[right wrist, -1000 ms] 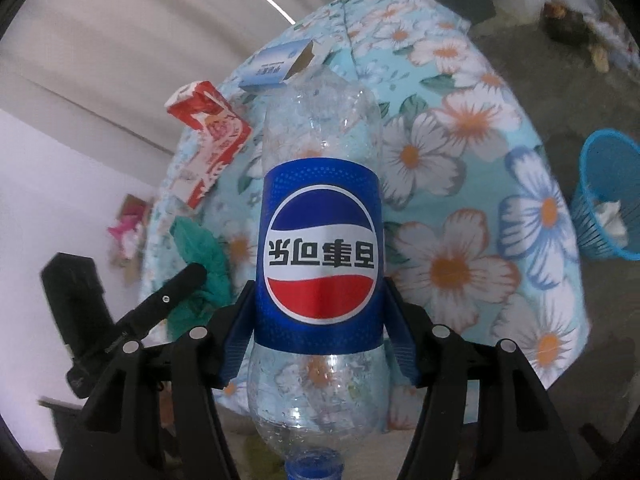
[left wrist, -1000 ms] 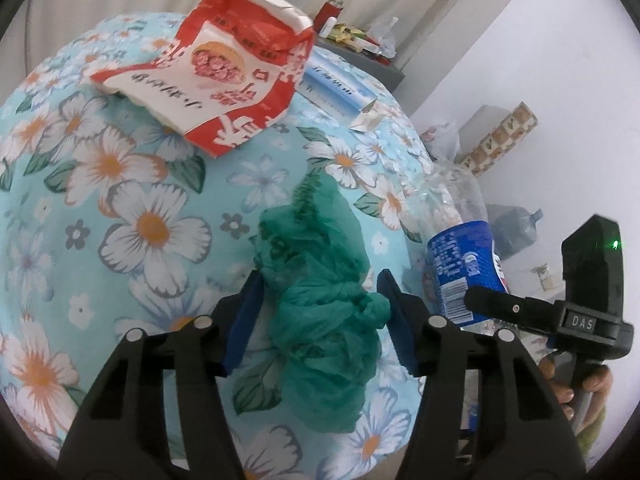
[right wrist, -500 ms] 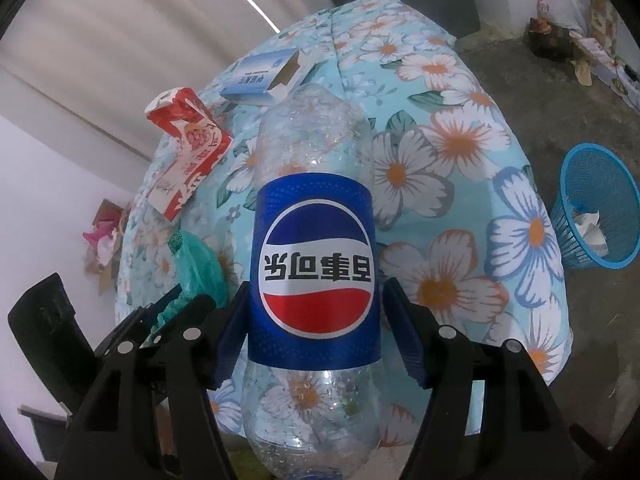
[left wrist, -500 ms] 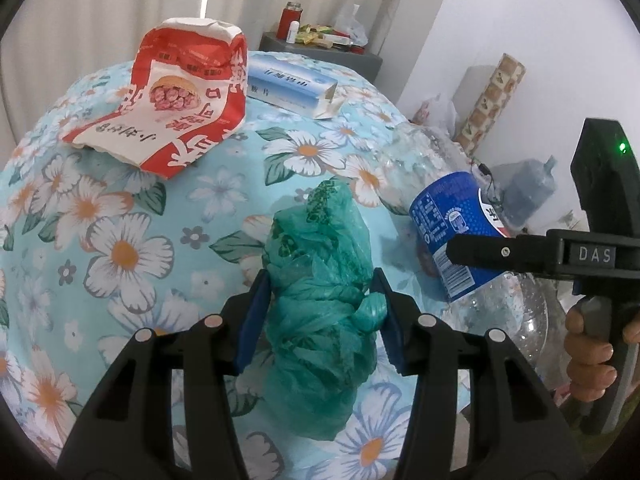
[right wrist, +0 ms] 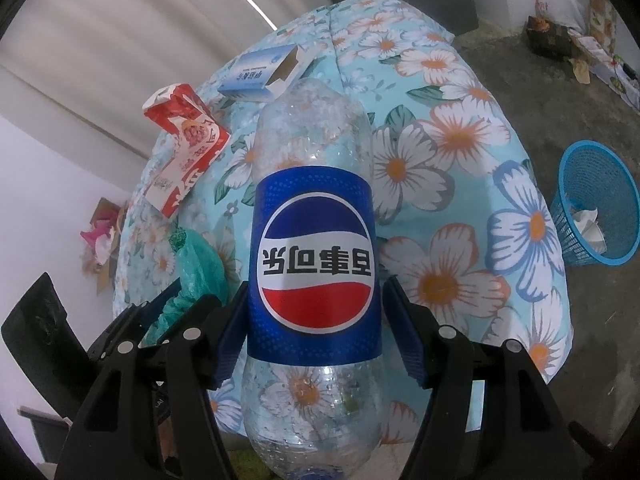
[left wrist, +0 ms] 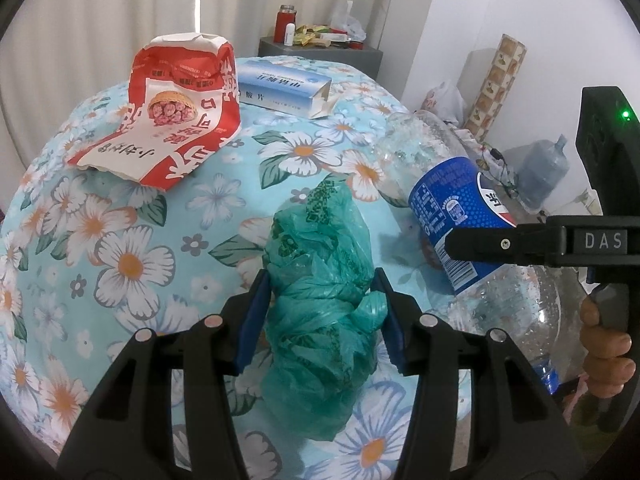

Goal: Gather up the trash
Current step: 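Lift the Pepsi bottle with the right tool while the left tool lifts the green bag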

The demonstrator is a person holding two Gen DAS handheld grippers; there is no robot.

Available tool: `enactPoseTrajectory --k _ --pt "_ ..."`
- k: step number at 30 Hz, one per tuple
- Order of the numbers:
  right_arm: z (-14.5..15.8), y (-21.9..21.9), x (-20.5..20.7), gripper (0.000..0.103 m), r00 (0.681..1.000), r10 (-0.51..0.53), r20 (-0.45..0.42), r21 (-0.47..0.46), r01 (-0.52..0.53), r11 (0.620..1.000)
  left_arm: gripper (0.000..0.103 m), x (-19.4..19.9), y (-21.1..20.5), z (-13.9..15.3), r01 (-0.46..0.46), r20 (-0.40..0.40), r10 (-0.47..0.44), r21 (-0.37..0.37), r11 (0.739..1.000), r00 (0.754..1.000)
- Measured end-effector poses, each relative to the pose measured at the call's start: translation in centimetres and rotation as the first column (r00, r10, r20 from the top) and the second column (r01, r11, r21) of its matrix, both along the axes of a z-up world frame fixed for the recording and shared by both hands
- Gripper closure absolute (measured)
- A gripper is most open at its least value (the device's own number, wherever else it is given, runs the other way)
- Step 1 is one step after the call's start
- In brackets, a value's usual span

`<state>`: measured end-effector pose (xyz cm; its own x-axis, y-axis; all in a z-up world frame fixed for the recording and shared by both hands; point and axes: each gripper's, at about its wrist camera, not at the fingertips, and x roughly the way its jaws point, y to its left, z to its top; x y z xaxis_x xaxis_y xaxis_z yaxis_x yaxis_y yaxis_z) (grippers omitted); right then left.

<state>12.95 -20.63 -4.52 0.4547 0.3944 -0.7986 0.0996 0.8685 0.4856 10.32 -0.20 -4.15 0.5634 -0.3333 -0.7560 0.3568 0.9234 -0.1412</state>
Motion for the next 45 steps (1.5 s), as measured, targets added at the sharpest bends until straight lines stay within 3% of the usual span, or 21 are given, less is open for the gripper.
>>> enactPoseTrajectory --k 13,16,45 --pt "-0.1 0.2 0.2 0.04 1.0 0.008 -0.001 0.004 -0.008 1.0 0.054 0.0 -0.1 0.0 0.004 0.01 -0.004 0.019 1.0 1.0" --pt "-0.1 0.1 0.0 0.044 1.0 0.012 0.001 0.021 -0.012 1.0 0.055 0.0 -0.1 0.0 0.006 0.012 -0.006 0.024 1.0 1.0" --pt "0.8 -1.4 -1.1 0.045 0.999 -0.013 0.038 0.138 0.008 0.99 0.056 -0.7 1.2 1.0 0.001 0.053 -0.004 0.054 0.999 0.999"
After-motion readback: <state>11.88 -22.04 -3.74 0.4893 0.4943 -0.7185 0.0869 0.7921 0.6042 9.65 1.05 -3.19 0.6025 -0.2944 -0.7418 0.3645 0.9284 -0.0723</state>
